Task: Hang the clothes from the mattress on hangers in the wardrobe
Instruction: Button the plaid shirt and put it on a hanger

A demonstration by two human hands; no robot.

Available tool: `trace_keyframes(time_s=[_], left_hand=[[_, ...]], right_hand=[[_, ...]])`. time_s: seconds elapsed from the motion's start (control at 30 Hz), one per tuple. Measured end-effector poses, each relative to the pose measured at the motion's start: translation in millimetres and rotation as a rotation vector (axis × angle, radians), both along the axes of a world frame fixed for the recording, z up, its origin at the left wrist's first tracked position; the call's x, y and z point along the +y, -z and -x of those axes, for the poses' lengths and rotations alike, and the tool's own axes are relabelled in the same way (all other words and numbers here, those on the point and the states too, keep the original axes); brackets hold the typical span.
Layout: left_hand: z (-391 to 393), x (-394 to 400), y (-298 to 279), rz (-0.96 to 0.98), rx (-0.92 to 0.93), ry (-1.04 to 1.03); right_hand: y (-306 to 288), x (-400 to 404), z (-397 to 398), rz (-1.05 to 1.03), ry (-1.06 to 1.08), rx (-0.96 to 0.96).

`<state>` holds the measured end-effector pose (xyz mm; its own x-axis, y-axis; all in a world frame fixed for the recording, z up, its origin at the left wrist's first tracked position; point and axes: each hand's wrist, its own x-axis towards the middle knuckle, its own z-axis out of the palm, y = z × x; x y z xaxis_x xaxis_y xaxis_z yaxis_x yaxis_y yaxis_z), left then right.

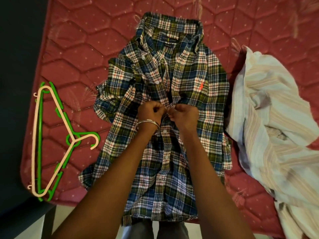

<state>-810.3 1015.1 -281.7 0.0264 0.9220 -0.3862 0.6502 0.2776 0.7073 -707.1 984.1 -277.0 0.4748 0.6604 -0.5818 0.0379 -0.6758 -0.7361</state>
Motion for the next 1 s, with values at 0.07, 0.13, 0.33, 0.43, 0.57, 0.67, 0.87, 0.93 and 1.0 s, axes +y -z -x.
trace_keyframes(time_s=[0.07, 0.13, 0.33, 0.43, 0.57, 0.67, 0.87, 0.93, 1.0], left_hand=[[4, 0, -2, -0.013, -0.016, 0.028], [5, 2, -4, -0.012, -0.028, 0.079], [3, 7, -7, -0.006, -0.014, 0.119], [2, 4, -6, 0.022, -0.034, 0.074], [1, 5, -11, 0.109, -0.115, -0.001], [2, 6, -16, 0.236, -0.190, -0.067], [-4, 13, -15, 0.414, -0.214, -0.295], [-5, 15, -14, 0.465, -0.228, -0.347], [-6, 14, -11, 0.457, -0.177, -0.274]], right_hand=[[-1, 0, 2, -0.036, -0.115, -0.135], [-4, 0, 0, -0.056, -0.208, -0.179], [-11, -3, -10, -0.063, -0.175, 0.104], [-15, -3, -15, -0.113, -0.093, 0.185], [-12, -3, -15, -0.142, -0.062, 0.125], [-7, 0, -12, -0.156, -0.137, 0.025], [1, -3, 8, -0.190, -0.137, -0.187], [1, -6, 11, -0.209, -0.109, -0.146], [3, -8, 10, -0.200, -0.114, -0.071]])
